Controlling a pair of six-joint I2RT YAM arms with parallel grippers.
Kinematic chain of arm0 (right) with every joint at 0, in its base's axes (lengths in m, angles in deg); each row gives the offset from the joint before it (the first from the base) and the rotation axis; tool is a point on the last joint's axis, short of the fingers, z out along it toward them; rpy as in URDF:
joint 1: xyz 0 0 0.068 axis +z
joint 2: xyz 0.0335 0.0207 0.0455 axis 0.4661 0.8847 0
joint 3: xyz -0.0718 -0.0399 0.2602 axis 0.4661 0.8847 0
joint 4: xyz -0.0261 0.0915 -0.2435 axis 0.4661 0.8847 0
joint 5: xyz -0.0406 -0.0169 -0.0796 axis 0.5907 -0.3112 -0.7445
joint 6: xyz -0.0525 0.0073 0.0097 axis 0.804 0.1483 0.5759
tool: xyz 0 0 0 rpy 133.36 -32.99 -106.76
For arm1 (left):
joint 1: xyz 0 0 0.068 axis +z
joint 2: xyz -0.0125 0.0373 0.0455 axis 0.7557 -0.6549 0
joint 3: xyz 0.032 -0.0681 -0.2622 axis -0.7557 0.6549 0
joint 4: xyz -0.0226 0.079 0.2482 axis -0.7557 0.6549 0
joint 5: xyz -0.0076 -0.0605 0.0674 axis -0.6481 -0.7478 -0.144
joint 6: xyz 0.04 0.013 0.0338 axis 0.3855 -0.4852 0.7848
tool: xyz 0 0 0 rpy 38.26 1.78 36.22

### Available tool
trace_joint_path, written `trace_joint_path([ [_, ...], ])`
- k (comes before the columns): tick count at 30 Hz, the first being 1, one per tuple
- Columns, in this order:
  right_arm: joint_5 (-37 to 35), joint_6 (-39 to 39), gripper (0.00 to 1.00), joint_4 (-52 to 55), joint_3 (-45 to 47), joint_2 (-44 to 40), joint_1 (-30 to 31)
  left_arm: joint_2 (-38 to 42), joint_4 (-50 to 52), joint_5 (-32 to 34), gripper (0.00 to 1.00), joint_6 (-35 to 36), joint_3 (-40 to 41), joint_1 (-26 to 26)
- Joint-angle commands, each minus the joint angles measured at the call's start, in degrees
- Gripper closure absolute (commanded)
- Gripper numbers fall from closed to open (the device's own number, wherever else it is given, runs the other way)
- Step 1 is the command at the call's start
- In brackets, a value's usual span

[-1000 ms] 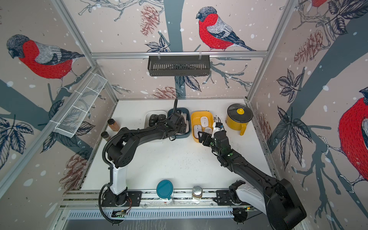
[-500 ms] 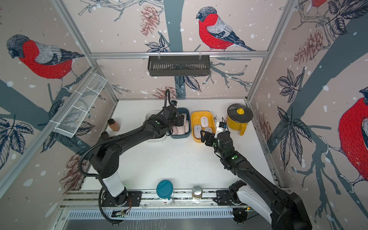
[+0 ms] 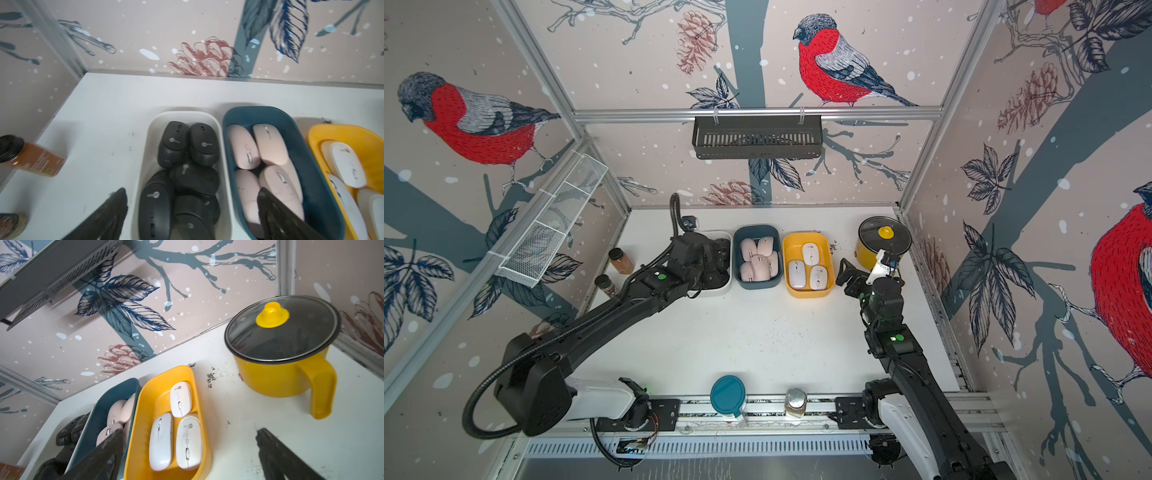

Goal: Place the mice by color into the storage box
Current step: Place the mouse in the storage box, then reset both arms

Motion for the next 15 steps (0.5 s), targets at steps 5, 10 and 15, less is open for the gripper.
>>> trace_joint_path([
  [5,6.33,1.66,0.01,-3.16,-1.13,3.91,-8.61,5.91,-3.84,0.44,0.02,-4.50,8.39,8.99],
  [10,3.44,2.42,0.01,-5.70,-0.27,6.05,-11.74,7.03,-6.47,1.79,0.02,-3.46,11.82,11.62],
  [15,-3.19,6.36,0.01,-9.14,1.85,7.45,-12.10,9.27,-13.24,7.23,0.02,-0.84,17.07,12.23],
])
